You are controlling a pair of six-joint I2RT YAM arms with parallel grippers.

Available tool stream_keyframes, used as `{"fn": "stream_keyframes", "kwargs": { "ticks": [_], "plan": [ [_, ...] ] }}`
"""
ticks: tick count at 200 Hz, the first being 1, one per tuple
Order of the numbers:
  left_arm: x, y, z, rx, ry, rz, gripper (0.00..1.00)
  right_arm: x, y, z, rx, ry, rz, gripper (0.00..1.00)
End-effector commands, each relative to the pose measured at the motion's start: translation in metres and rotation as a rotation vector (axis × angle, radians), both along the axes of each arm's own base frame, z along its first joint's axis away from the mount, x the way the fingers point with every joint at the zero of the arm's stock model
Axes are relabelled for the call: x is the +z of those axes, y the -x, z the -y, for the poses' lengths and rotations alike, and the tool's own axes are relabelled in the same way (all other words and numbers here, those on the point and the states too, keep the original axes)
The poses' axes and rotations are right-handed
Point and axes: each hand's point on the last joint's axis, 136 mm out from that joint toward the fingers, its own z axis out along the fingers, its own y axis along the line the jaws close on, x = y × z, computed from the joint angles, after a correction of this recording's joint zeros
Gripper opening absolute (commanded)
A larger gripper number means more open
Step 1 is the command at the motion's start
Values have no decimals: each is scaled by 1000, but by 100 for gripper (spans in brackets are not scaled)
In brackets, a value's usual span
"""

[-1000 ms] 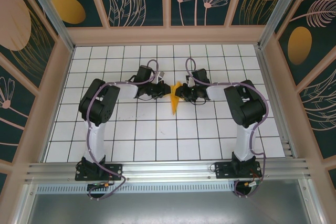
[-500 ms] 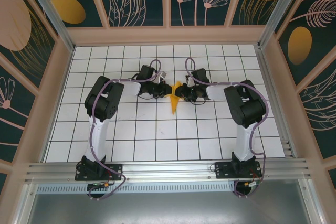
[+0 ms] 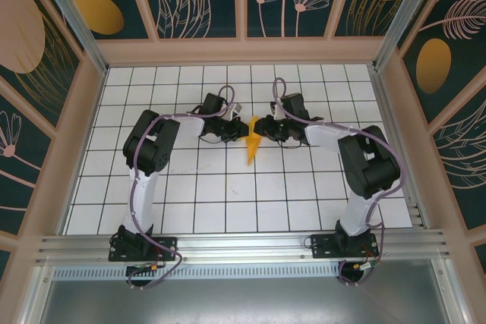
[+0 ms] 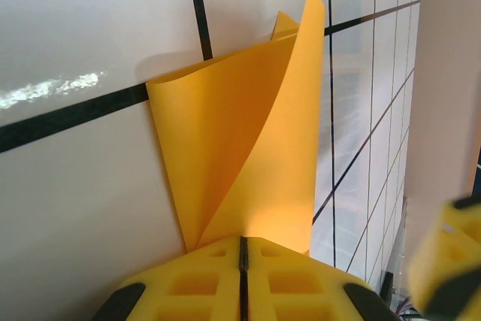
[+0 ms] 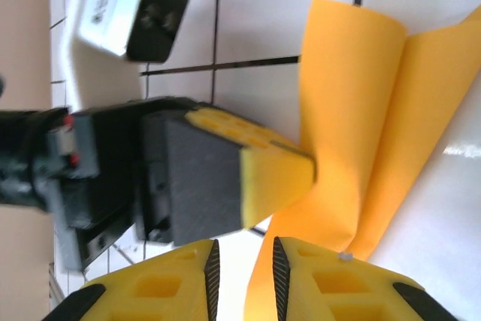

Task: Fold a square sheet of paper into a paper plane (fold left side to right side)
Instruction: Fold the wing for the fifth time at the center of the table.

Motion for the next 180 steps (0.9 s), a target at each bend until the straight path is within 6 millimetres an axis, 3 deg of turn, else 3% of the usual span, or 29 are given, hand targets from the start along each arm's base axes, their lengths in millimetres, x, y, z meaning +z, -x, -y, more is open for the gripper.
{"fn": "stream_keyframes", "kwargs": {
  "ticks": [1, 21, 73, 130, 180],
  "plan": [
    [-52, 13, -15, 21, -138, -74, 11, -4, 36, -11, 68, 3, -52, 28],
    [-54, 13, -15, 23, -143, -75, 10, -8, 53, -22, 95, -8, -75, 28],
    [-60, 13, -17, 22, -187, -70, 10, -12, 61, -44, 134, -48, -88, 28],
    [-67, 12, -20, 23, -250, -61, 9, -27, 63, -38, 119, 4, -113, 28],
    [-69, 9, -21, 33, -267, -54, 8, -49, 76, -35, 125, 19, -176, 28]
  ]
}}
